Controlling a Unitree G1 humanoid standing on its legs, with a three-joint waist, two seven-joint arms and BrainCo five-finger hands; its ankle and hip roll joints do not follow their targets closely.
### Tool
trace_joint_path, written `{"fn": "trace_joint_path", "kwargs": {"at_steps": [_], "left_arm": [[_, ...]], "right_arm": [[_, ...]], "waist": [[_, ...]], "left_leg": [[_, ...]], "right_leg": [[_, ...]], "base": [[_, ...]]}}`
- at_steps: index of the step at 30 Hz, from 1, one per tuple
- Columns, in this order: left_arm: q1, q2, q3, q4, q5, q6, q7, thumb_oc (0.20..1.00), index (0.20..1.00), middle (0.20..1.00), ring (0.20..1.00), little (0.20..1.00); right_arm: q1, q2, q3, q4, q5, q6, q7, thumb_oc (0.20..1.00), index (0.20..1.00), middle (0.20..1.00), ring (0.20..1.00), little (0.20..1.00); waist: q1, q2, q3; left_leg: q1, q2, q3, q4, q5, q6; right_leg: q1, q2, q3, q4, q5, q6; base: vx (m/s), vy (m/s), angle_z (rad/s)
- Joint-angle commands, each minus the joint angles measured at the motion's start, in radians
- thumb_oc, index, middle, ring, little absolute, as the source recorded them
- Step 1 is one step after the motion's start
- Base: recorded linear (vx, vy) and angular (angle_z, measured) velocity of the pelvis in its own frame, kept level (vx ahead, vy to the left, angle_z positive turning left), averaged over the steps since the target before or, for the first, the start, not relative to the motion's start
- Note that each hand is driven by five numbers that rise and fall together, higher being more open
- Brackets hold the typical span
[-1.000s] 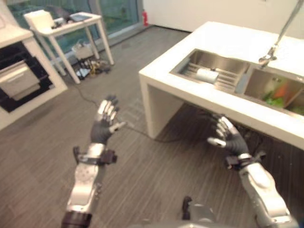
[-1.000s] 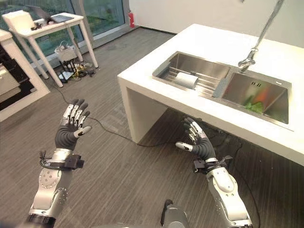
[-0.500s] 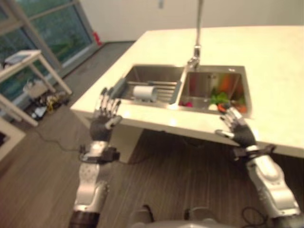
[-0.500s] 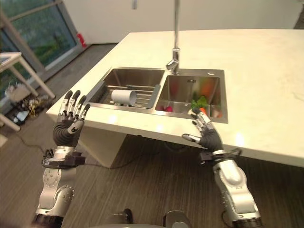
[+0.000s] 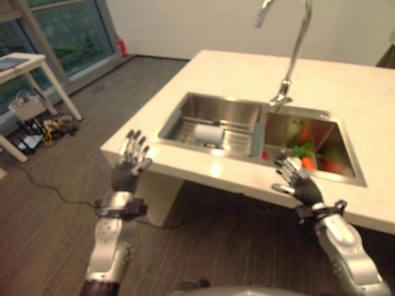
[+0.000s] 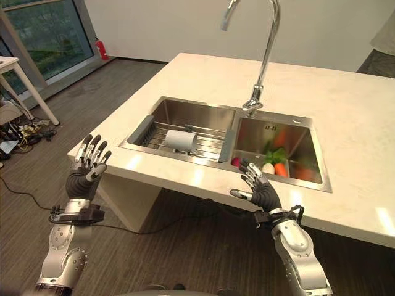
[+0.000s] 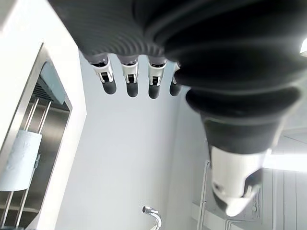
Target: Place the dishes in the dishwasher.
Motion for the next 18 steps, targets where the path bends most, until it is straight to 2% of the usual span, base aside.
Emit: {"fn": "trace_joint_path", "kwargs": {"at_steps": [1, 2, 4, 6, 7, 8, 12, 13, 14, 15, 16, 17, 18], "left_arm": [[-0.02, 0.029, 0.055, -0.101, 0.079, -0.06, 0.029, 1.0, 1.0, 1.0, 1.0, 1.0], [-0.027, 0.035, 0.056, -0.096, 0.064, -0.045, 0.035, 1.0, 1.0, 1.0, 1.0, 1.0], [-0.035, 0.03, 0.048, -0.084, 0.058, -0.034, 0.03, 1.0, 1.0, 1.0, 1.0, 1.0], [-0.031, 0.018, 0.037, -0.089, 0.088, -0.036, 0.029, 1.0, 1.0, 1.0, 1.0, 1.0], [-0.028, 0.016, 0.035, -0.091, 0.099, -0.037, 0.037, 1.0, 1.0, 1.0, 1.0, 1.0], [-0.025, 0.023, 0.033, -0.095, 0.129, -0.05, 0.083, 1.0, 1.0, 1.0, 1.0, 1.0], [-0.034, 0.012, 0.037, -0.099, 0.077, -0.035, 0.1, 1.0, 1.0, 1.0, 1.0, 1.0], [-0.034, 0.007, 0.032, -0.098, 0.057, -0.029, 0.104, 1.0, 1.0, 1.0, 1.0, 1.0], [-0.025, -0.003, 0.022, -0.093, 0.012, -0.024, 0.097, 1.0, 1.0, 1.0, 1.0, 1.0], [-0.022, -0.009, 0.013, -0.095, 0.001, -0.024, 0.093, 1.0, 1.0, 1.0, 1.0, 1.0], [-0.018, -0.014, 0.003, -0.091, 0.002, -0.039, 0.086, 1.0, 1.0, 1.0, 1.0, 1.0], [-0.012, -0.015, -0.001, -0.091, 0.014, -0.049, 0.099, 1.0, 1.0, 1.0, 1.0, 1.0], [-0.013, -0.012, 0.0, -0.091, 0.009, -0.044, 0.101, 1.0, 1.0, 1.0, 1.0, 1.0]], "right_arm": [[-0.07, 0.026, -0.015, 0.001, -0.015, -0.056, -0.021, 1.0, 1.0, 1.0, 1.0, 1.0], [-0.065, 0.02, -0.018, 0.003, -0.005, -0.053, -0.019, 1.0, 1.0, 1.0, 1.0, 1.0], [-0.057, 0.017, -0.028, 0.006, 0.007, -0.057, -0.02, 1.0, 1.0, 1.0, 1.0, 1.0], [-0.067, 0.02, -0.028, 0.012, 0.018, -0.062, -0.021, 1.0, 1.0, 1.0, 1.0, 1.0], [-0.076, 0.022, -0.024, 0.015, 0.018, -0.059, -0.021, 1.0, 1.0, 1.0, 1.0, 1.0], [-0.09, 0.014, -0.013, 0.024, 0.004, -0.058, -0.039, 1.0, 1.0, 1.0, 1.0, 1.0], [-0.104, 0.017, -0.007, 0.025, 0.003, -0.067, -0.065, 1.0, 1.0, 1.0, 1.0, 1.0], [-0.099, 0.019, -0.005, 0.025, 0.001, -0.07, -0.07, 1.0, 1.0, 1.0, 1.0, 1.0], [-0.084, 0.015, -0.011, 0.03, -0.008, -0.078, -0.075, 1.0, 1.0, 1.0, 1.0, 1.0], [-0.078, 0.011, -0.013, 0.03, -0.006, -0.083, -0.076, 1.0, 1.0, 1.0, 1.0, 1.0], [-0.073, 0.006, -0.014, 0.034, -0.012, -0.091, -0.08, 1.0, 1.0, 1.0, 1.0, 1.0], [-0.07, -0.001, -0.017, 0.034, -0.017, -0.091, -0.083, 1.0, 1.0, 1.0, 1.0, 1.0], [-0.07, -0.003, -0.02, 0.035, -0.017, -0.09, -0.087, 1.0, 1.0, 1.0, 1.0, 1.0]], "waist": [[0.001, 0.006, 0.033], [-0.008, -0.001, 0.033], [-0.02, -0.021, 0.028], [-0.024, -0.035, 0.025], [-0.023, -0.034, 0.024], [-0.024, -0.034, 0.01], [-0.02, -0.033, -0.005], [-0.021, -0.032, -0.003], [-0.021, -0.037, 0.009], [-0.018, -0.05, 0.016], [-0.018, -0.058, 0.032], [-0.021, -0.056, 0.042], [-0.022, -0.056, 0.045]], "left_leg": [[0.043, 0.037, -0.068, 0.053, -0.093, -0.015], [0.045, 0.03, -0.068, 0.053, -0.096, -0.019], [0.047, 0.004, -0.069, 0.053, -0.1, -0.02], [0.057, -0.019, -0.063, 0.053, -0.117, -0.019], [0.061, -0.018, -0.061, 0.053, -0.12, -0.02], [0.066, -0.012, -0.052, 0.053, -0.121, -0.026], [0.068, 0.015, -0.009, 0.053, -0.11, -0.042], [0.076, 0.019, -0.001, 0.053, -0.09, -0.051], [0.088, 0.029, 0.021, 0.053, 0.023, -0.084], [0.098, 0.023, 0.029, 0.053, 0.083, -0.097], [0.073, 0.022, 0.04, 0.143, 0.109, -0.11], [0.031, 0.042, 0.05, 0.201, 0.125, -0.119], [0.02, 0.06, 0.062, 0.188, 0.129, -0.118]], "right_leg": [[0.002, 0.038, -0.057, -0.078, 0.256, 0.001], [-0.011, 0.065, -0.049, -0.108, 0.229, 0.001], [-0.061, 0.085, -0.019, -0.108, 0.177, 0.003], [-0.125, 0.071, -0.023, -0.108, 0.177, 0.015], [-0.129, 0.071, -0.017, -0.108, 0.171, 0.012], [-0.126, 0.091, 0.023, -0.108, 0.152, 0.001], [-0.098, 0.101, 0.033, -0.108, 0.122, -0.012], [-0.089, 0.106, 0.037, -0.108, 0.111, -0.019], [-0.071, 0.109, 0.05, -0.108, 0.094, -0.035], [-0.066, 0.096, 0.057, -0.108, 0.091, -0.042], [-0.062, 0.085, 0.062, -0.108, 0.09, -0.051], [-0.06, 0.082, 0.057, -0.108, 0.093, -0.056], [-0.056, 0.08, 0.052, -0.108, 0.091, -0.056]], "base": [[0.11, -0.009, -0.34], [0.11, -0.076, -0.42], [0.11, -0.149, -0.26], [0.14, -0.231, -0.02], [0.21, -0.378, 0.16], [0.2, -0.366, 0.16], [0.15, -0.309, 0.01], [0.18, -0.352, -0.24], [0.17, -0.345, -0.22], [0.14, -0.331, -0.02], [0.08, -0.213, 0.01], [0.05, -0.145, 0.09], [0.1, -0.048, 0.03]]}}
